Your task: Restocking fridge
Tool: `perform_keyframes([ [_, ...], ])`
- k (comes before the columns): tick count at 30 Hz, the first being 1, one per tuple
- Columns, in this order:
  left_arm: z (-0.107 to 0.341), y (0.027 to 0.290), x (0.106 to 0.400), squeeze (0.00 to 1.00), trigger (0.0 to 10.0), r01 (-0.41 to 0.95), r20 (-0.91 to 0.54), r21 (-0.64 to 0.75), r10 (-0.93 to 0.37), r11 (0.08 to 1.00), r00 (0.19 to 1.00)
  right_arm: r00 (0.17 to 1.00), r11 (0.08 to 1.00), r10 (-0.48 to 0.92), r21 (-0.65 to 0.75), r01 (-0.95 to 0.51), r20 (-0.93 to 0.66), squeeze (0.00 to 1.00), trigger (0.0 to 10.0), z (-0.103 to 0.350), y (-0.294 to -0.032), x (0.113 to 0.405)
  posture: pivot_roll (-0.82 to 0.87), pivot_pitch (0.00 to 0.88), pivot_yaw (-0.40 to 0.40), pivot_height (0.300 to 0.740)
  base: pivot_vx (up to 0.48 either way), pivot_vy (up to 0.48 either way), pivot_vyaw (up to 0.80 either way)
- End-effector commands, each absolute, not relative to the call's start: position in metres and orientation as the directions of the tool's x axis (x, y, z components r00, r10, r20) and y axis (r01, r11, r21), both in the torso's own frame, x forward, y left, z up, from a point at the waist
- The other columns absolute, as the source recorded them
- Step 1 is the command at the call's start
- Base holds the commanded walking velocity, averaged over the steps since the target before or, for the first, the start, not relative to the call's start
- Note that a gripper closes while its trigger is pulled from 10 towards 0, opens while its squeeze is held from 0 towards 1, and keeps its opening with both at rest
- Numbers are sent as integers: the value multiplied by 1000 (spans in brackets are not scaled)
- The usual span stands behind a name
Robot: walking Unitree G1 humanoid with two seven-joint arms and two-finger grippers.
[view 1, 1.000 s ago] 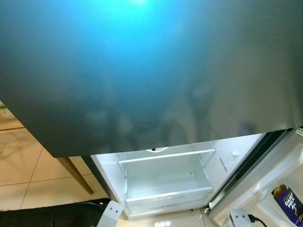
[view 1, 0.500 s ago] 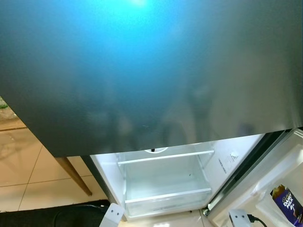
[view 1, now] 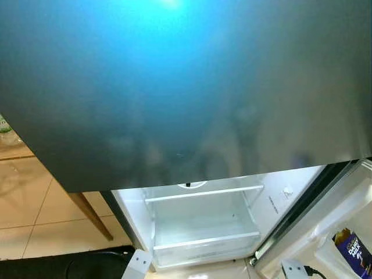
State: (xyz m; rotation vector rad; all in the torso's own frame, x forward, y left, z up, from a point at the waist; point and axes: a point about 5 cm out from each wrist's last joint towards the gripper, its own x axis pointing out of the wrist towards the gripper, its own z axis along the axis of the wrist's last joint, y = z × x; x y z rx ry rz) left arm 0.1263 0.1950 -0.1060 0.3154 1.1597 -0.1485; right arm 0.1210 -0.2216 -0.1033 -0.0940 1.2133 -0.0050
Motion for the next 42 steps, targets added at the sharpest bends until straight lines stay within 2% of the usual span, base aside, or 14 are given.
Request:
perform_keyframes([
  [1, -104, 205, 127, 0, 10000, 262, -916, 184, 68, 947, 396, 339, 996, -60, -80, -44, -939, 0, 10000, -104, -222, 118, -26, 0, -18, 740, 0, 0, 0],
  [5, -102, 211, 130, 0, 10000, 235, -910, 198, 90, 952, 405, 340, 992, -96, -116, -40, -935, 0, 10000, -101, -234, 120, -33, 0, -6, 740, 0, 0, 0],
  [7, -102, 212, 131, 0, 10000, 224, -910, 190, 86, 956, 406, 345, 993, -114, -119, 7, -932, 0, 10000, -100, -238, 122, -45, 1, -12, 740, 0, 0, 0],
  [9, -101, 212, 133, 0, 10000, 236, -908, 194, 83, 952, 410, 360, 993, -112, -117, 8, -926, 0, 10000, -97, -240, 128, -34, 27, -45, 740, 0, 0, 0],
  [19, -102, 221, 124, 0, 10000, 208, -914, 201, 106, 957, 392, 393, 993, -108, -119, -4, -913, 0, 10000, -94, -235, 141, -25, 45, -47, 740, 0, 0, 0],
  [22, -105, 224, 113, 0, 10000, 206, -922, 200, 112, 958, 371, 385, 993, -87, -111, -41, -919, 0, 10000, -98, -223, 137, -36, 50, -20, 740, 0, 0, 0],
  [27, -106, 220, 113, 0, 10000, 201, -924, 188, 104, 962, 367, 371, 993, -84, -110, -50, -925, 0, 10000, -101, -222, 130, -37, 56, 2, 740, 0, 0, 0],
  [30, -106, 213, 117, 0, 10000, 186, -922, 168, 88, 968, 378, 353, 992, -113, -125, -12, -929, 0, 10000, -101, -230, 122, -41, 54, 7, 740, 0, 0, 0],
  [36, -103, 206, 130, 0, 10000, 260, -914, 174, 57, 950, 402, 348, 988, -156, -146, 57, -925, 0, 10000, -100, -245, 115, -36, 43, 1, 740, 0, 0, 0],
  [37, -100, 210, 136, 0, 10000, 253, -906, 178, 58, 951, 420, 354, 985, -165, -133, 114, -921, 0, 10000, -99, -247, 116, -34, 38, -16, 740, 0, 0, 0],
  [42, -96, 225, 139, 0, 10000, 233, -899, 218, 102, 948, 427, 347, 986, -162, -141, 85, -924, 0, 10000, -100, -245, 116, -46, 46, -16, 740, 0, 0, 0],
])
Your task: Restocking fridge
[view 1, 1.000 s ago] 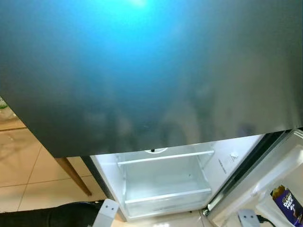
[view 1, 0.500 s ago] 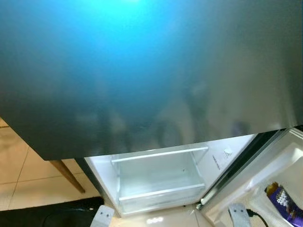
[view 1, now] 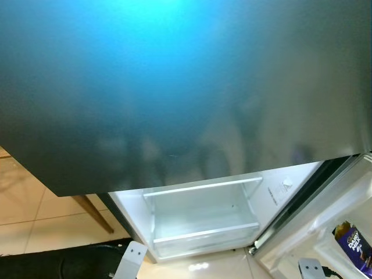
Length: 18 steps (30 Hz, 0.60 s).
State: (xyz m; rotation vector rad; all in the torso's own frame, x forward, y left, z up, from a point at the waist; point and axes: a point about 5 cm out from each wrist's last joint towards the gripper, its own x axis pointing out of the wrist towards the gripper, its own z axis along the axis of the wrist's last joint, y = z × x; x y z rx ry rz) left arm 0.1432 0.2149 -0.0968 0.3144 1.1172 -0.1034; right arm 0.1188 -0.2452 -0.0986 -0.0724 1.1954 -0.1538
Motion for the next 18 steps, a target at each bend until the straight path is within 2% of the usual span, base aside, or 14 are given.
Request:
perform_keyframes([
  [1, -97, 228, 136, 0, 10000, 215, -902, 219, 114, 952, 417, 353, 987, -160, -137, 89, -922, 0, 10000, -99, -244, 118, -53, 47, -15, 740, 0, 0, 0],
  [6, -99, 225, 132, 0, 10000, 180, -906, 199, 111, 963, 408, 378, 991, -136, -120, 66, -916, 0, 10000, -98, -237, 128, -42, 38, -23, 740, 0, 0, 0],
  [12, -103, 212, 126, 0, 10000, 172, -907, 171, 87, 970, 412, 355, 992, -121, -124, 15, -927, 0, 10000, -101, -234, 122, -28, 34, -18, 740, 0, 0, 0],
  [15, -107, 210, 116, 0, 10000, 197, -921, 165, 80, 966, 381, 365, 992, -125, -121, 32, -923, 0, 10000, -100, -234, 124, -28, 34, -9, 740, 0, 0, 0],
  [16, -109, 212, 106, 0, 10000, 250, -933, 177, 81, 952, 351, 372, 992, -125, -118, 42, -920, 0, 10000, -100, -234, 125, -11, 35, -3, 740, 0, 0, 0],
  [18, -109, 213, 104, 0, 10000, 255, -934, 179, 82, 950, 348, 370, 992, -122, -117, 37, -921, 0, 10000, -100, -233, 123, -9, 35, -4, 740, 0, 0, 0],
])
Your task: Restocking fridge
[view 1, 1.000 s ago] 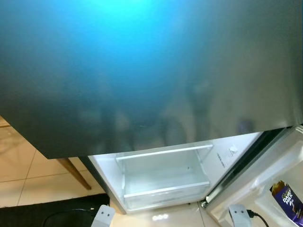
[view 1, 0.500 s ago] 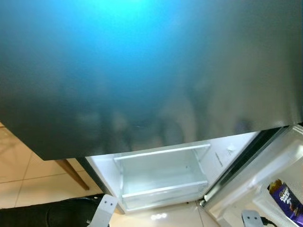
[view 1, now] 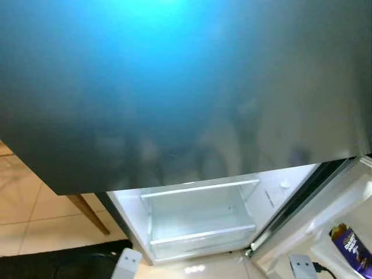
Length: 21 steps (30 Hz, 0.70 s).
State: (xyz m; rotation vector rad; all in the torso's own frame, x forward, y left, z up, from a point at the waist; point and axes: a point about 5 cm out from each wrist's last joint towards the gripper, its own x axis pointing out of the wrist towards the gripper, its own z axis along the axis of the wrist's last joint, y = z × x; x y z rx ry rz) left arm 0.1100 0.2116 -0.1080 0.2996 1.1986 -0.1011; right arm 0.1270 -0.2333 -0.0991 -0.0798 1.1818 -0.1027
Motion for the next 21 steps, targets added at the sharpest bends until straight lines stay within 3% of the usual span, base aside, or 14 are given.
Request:
perform_keyframes([
  [1, -109, 213, 104, 0, 10000, 255, -934, 179, 82, 950, 348, 370, 992, -122, -117, 37, -921, 0, 10000, -100, -233, 123, -9, 35, -4, 740, 0, 0, 0],
  [7, -106, 220, 112, 0, 10000, 250, -924, 200, 97, 947, 370, 323, 992, -124, -126, 17, -938, 0, 10000, -105, -234, 107, 4, 42, -9, 740, 0, 0, 0],
  [14, -104, 217, 122, 0, 10000, 254, -916, 200, 88, 946, 392, 342, 993, -121, -118, 31, -932, 0, 10000, -103, -231, 114, -4, 42, -5, 740, 0, 0, 0],
  [21, -102, 210, 130, 0, 10000, 354, -917, 197, 44, 914, 397, 369, 995, -85, -100, -21, -925, 0, 10000, -101, -220, 129, -13, 13, 14, 740, 0, 0, 0],
])
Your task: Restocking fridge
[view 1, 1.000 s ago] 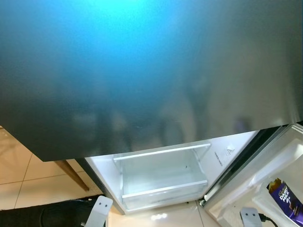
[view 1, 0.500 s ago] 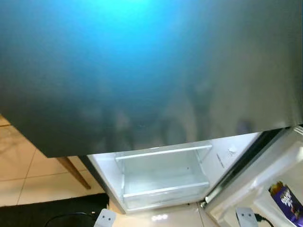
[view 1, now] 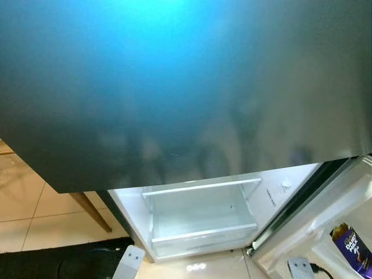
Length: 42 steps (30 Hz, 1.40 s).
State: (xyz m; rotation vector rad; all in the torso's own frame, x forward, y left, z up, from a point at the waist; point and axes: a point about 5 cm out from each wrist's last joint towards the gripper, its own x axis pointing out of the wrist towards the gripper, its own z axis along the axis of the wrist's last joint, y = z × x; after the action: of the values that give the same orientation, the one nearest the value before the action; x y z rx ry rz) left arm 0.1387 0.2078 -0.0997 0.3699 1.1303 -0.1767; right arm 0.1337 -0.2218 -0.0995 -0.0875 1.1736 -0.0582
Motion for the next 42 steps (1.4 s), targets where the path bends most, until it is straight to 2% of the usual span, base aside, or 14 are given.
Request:
perform_keyframes([
  [1, -102, 213, 129, 0, 10000, 341, -919, 201, 57, 918, 389, 372, 994, -98, -107, -3, -923, 0, 10000, -101, -223, 129, -9, 8, 9, 740, 0, 0, 0],
  [2, -102, 213, 129, 0, 10000, 341, -919, 201, 57, 918, 389, 372, 994, -98, -107, -3, -923, 0, 10000, -101, -223, 129, -9, 8, 9, 740, 0, 0, 0],
  [3, -101, 217, 131, 0, 10000, 286, -914, 204, 77, 936, 398, 376, 994, -105, -106, 19, -921, 0, 10000, -100, -225, 130, -10, 12, 6, 740, 0, 0, 0],
  [12, -101, 219, 131, 0, 10000, 235, -913, 196, 90, 952, 398, 351, 994, -102, -110, -3, -931, 0, 10000, -104, -224, 119, -26, 9, 14, 740, 0, 0, 0],
  [23, -104, 204, 127, 0, 10000, 273, -919, 162, 44, 948, 391, 344, 994, -97, -106, -8, -934, 0, 10000, -105, -222, 115, -32, 22, 18, 740, 0, 0, 0],
  [42, -107, 198, 123, 0, 10000, 264, -924, 146, 36, 953, 381, 352, 993, -94, -112, -33, -931, 0, 10000, -103, -225, 120, -32, 14, -9, 740, 0, 0, 0],
])
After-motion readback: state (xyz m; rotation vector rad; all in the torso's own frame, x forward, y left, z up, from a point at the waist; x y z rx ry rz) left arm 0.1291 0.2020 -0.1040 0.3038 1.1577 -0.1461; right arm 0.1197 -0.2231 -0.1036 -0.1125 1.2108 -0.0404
